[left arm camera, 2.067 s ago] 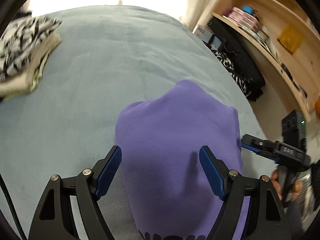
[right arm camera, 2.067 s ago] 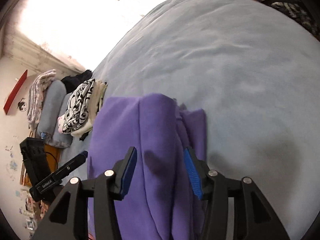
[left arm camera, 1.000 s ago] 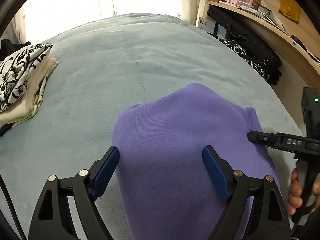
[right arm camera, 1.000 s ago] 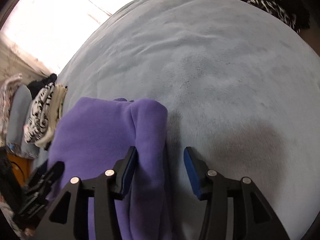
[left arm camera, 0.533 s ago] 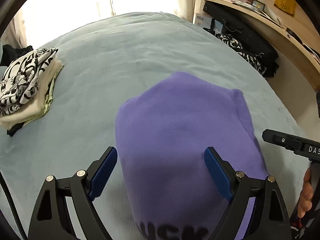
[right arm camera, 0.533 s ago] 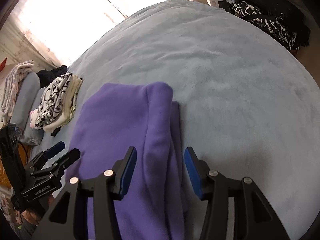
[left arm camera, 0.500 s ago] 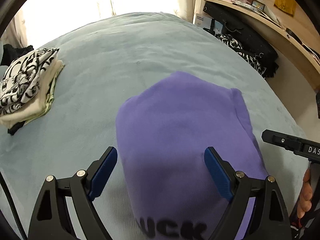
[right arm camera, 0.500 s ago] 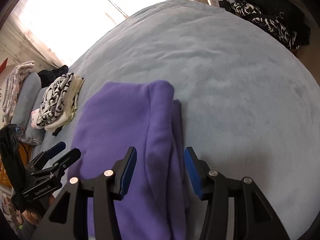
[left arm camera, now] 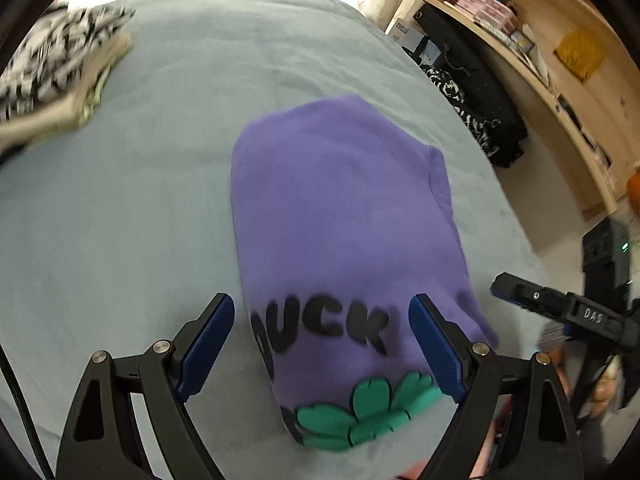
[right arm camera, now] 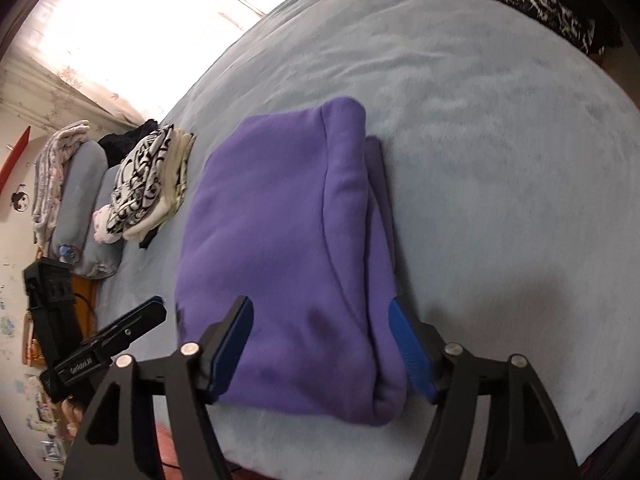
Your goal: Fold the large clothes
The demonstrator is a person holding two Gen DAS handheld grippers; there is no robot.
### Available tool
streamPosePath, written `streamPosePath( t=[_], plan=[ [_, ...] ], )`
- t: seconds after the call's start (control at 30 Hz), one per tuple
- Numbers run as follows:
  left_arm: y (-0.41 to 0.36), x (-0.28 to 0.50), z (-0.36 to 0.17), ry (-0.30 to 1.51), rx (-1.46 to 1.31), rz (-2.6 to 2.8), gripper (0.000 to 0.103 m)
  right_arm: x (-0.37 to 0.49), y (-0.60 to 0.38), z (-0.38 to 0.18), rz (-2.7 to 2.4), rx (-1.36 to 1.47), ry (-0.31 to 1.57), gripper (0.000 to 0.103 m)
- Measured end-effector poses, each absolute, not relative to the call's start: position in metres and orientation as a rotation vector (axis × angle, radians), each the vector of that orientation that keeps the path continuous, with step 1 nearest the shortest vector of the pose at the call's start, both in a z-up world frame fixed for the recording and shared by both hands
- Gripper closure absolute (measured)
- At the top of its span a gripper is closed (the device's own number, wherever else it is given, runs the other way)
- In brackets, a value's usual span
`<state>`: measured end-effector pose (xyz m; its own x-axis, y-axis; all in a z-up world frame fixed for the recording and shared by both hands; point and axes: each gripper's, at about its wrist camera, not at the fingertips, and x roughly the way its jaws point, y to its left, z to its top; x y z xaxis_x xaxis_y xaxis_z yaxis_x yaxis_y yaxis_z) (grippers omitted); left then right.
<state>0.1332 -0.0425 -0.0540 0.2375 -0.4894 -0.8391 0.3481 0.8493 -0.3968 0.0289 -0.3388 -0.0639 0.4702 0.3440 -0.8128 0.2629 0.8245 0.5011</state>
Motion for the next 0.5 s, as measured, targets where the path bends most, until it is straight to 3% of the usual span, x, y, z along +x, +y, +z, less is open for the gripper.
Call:
streamPosePath(
  t=[0.3,0.5],
  plan=[
    [-0.019,0.139,-0.076,1.274,-0.262,-0.628,0.015,0.025,-0.35,-0.076,0.11,0.761,1.144,0.018],
    [-0.028,0.145,-0.089,1.303,-0.306,-0.66,0.014,0.039,-0.354,-0.091,0.134,0.77,1.177,0.018]
  ],
)
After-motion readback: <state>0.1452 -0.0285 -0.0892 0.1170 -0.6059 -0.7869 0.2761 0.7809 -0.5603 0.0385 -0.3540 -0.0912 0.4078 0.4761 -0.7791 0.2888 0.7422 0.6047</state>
